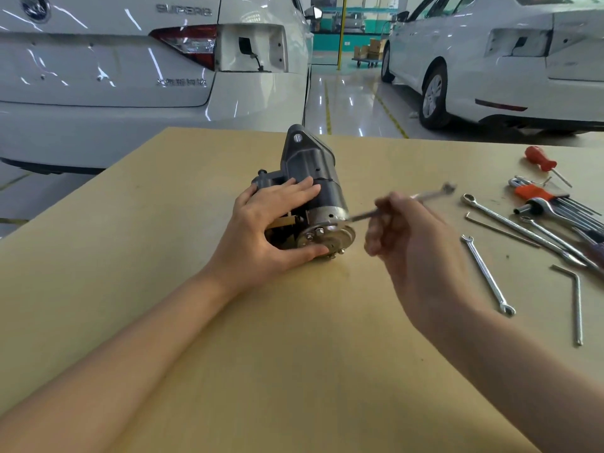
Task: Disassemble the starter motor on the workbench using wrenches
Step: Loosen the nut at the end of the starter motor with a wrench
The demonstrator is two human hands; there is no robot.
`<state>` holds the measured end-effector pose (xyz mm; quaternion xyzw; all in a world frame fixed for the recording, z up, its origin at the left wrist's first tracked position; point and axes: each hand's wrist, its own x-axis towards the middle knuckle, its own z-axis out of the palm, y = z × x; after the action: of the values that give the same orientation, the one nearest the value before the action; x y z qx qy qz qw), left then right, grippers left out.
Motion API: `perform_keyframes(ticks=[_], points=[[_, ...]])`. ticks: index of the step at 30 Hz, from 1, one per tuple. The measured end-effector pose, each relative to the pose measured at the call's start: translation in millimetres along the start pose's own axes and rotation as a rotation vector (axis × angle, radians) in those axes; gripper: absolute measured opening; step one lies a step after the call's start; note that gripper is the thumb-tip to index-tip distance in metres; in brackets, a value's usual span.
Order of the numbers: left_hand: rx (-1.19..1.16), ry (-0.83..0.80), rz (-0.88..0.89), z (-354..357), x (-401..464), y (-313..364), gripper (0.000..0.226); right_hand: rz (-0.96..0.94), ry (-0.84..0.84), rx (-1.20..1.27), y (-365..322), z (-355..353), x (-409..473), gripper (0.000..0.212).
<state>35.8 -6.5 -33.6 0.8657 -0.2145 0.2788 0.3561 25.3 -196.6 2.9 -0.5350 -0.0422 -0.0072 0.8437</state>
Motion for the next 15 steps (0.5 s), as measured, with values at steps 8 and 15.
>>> perform_keyframes(ticks=[8, 15], points=[[0.041, -0.018, 0.005, -1, 0, 4, 0.071, 0.460, 0.081, 0.300, 17, -2, -2, 0.022], [0.040, 0.000, -0.010, 0, 0, 7, 0.066, 0.495, 0.075, 0.353, 19, -2, -3, 0.022]])
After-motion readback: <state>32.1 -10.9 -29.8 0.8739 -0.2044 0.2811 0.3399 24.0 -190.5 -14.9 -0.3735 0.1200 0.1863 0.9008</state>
